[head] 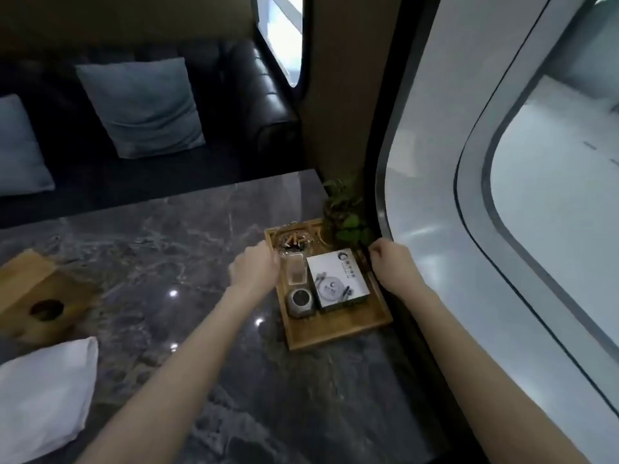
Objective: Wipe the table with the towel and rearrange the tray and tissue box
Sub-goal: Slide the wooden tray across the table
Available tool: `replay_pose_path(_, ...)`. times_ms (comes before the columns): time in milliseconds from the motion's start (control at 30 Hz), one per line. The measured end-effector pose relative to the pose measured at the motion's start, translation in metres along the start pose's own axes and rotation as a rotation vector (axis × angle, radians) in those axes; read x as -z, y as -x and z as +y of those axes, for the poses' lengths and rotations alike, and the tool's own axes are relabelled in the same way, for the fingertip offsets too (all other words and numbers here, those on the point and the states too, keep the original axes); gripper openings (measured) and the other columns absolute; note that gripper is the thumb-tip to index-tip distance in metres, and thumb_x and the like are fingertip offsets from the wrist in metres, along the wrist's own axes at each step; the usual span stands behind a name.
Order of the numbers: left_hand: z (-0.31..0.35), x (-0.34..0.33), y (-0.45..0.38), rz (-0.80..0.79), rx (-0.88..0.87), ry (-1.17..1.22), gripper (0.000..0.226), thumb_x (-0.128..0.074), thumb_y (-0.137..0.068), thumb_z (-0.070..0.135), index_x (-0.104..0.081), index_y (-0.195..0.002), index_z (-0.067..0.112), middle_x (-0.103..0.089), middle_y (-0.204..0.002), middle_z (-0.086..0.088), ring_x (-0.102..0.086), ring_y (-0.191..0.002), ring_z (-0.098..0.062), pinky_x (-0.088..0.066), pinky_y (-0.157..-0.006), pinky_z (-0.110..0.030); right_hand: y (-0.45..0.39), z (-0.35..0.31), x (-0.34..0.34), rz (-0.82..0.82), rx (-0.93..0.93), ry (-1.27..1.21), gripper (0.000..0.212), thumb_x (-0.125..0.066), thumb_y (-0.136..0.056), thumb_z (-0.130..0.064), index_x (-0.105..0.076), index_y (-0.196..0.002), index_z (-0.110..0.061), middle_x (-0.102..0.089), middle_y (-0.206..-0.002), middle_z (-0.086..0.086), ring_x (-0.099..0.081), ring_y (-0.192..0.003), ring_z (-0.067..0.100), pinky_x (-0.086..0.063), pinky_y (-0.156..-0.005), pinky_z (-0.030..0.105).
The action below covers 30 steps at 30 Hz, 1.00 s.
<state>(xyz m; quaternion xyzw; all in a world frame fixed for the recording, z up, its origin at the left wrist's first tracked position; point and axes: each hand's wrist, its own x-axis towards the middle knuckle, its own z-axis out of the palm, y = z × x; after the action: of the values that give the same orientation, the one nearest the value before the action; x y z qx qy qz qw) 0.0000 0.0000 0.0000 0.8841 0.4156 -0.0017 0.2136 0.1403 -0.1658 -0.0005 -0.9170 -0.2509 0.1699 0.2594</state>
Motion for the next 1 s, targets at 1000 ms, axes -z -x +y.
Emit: replay_pose_path(1000,-0.036,-0.104,-0.023,-0.007,0.098,0.119,0.028,-0.055,-0.089,0.023,-0.058,-0.084,-0.005,-0.063,-0.091,-0.025,-0.059,-0.084,-0.039,-0.044,-0.07,-0.042,-0.001,0.073,-0.103,0.165,-0.299,-0.059,0.047,-0.039,-0.094,0.0,-0.039,-0.137,-0.018,-0.059,-0.125,0.02,-0.06,-0.105,0.037,-0.05,-0.084,0.04)
